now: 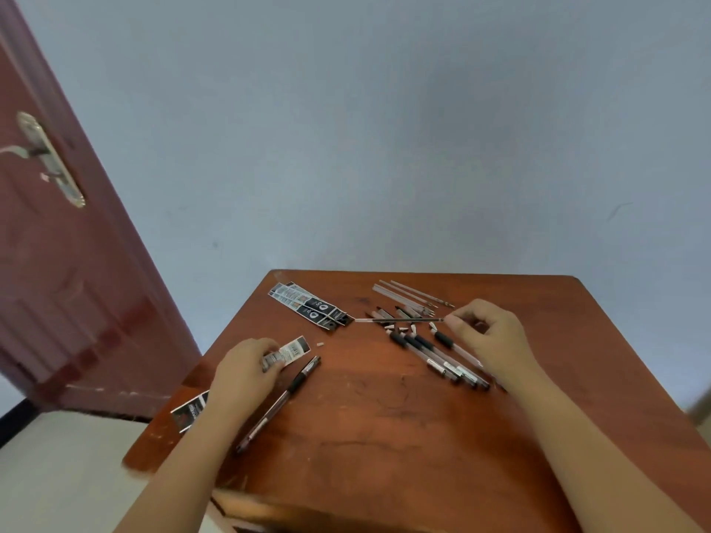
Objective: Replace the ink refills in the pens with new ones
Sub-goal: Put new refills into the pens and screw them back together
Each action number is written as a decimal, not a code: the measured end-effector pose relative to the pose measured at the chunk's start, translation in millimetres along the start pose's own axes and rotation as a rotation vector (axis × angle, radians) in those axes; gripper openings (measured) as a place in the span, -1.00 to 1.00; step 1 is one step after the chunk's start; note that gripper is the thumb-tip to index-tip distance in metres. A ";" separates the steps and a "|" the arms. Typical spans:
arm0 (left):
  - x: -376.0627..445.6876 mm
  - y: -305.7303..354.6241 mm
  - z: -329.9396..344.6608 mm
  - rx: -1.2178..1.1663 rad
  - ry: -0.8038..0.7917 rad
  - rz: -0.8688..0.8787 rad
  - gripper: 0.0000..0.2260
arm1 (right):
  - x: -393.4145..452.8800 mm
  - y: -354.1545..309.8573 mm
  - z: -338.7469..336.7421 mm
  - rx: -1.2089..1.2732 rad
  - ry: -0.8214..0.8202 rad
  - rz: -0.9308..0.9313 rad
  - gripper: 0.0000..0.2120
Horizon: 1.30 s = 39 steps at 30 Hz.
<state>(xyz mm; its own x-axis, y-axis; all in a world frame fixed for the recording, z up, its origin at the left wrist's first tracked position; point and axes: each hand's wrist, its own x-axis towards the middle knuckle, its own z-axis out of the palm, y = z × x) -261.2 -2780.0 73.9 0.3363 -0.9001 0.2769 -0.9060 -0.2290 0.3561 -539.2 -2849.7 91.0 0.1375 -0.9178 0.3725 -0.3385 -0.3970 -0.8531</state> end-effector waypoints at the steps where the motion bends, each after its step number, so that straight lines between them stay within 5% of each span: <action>1: -1.3 -4.1 0.4 0.014 0.000 -0.021 -0.78 | -1.0 -0.2 2.2 -0.012 -0.018 -0.006 -0.79; 5: -3.2 -9.2 8.9 0.046 0.009 -0.068 -0.75 | -4.3 -1.1 7.2 -0.046 -0.078 -0.020 -0.90; 10: -4.2 6.2 17.0 0.219 0.063 -0.048 -0.77 | -5.8 0.0 11.5 -0.076 -0.114 -0.049 -0.79; 14: -4.9 36.4 22.7 -0.014 0.202 0.344 -0.75 | -7.2 1.4 15.2 -0.080 -0.140 -0.096 -0.70; 18: -12.8 81.6 28.5 -0.151 0.108 0.625 -0.69 | -9.5 3.0 19.8 -0.080 -0.181 -0.125 -0.68; 22: -5.2 99.2 41.0 -0.347 0.001 0.682 -0.77 | -8.6 6.0 22.5 -0.134 -0.217 -0.168 -0.68; 26: 2.1 91.0 54.2 -0.407 -0.055 0.720 -0.80 | -1.5 10.5 18.2 -0.267 -0.382 -0.129 -0.89; 33: 1.0 79.3 60.1 -0.306 -0.141 0.791 -0.78 | -7.2 13.4 24.0 -0.490 -0.602 -0.269 -0.80; 39: 0.4 76.4 58.2 -0.267 -0.167 0.763 -0.76 | -7.9 16.8 28.2 -0.495 -0.575 -0.297 -0.72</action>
<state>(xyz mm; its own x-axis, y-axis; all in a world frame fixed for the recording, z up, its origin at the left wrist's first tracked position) -345.2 -2819.4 49.3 -0.4090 -0.8204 0.3997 -0.7709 0.5450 0.3298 -519.7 -2849.4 63.5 0.6974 -0.6890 0.1972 -0.5663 -0.6984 -0.4376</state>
